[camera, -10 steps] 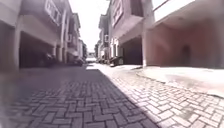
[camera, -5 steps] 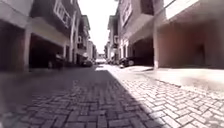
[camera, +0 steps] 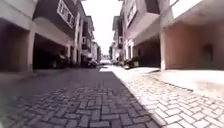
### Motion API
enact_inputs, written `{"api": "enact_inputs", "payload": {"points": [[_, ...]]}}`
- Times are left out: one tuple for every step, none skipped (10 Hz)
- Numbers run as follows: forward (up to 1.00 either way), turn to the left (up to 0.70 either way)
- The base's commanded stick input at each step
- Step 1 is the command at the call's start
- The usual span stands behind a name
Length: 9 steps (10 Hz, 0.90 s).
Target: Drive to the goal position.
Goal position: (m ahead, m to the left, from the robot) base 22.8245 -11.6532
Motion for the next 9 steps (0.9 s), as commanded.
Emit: {"api": "enact_inputs", "payload": {"points": [[0.50,0.06],[0.50,0.00],[0.50,0.00],[0.50,0.00],[0.50,0.00],[0.50,0.00],[0.50,0.00],[0.50,0.00],[0.50,0.00]]}}
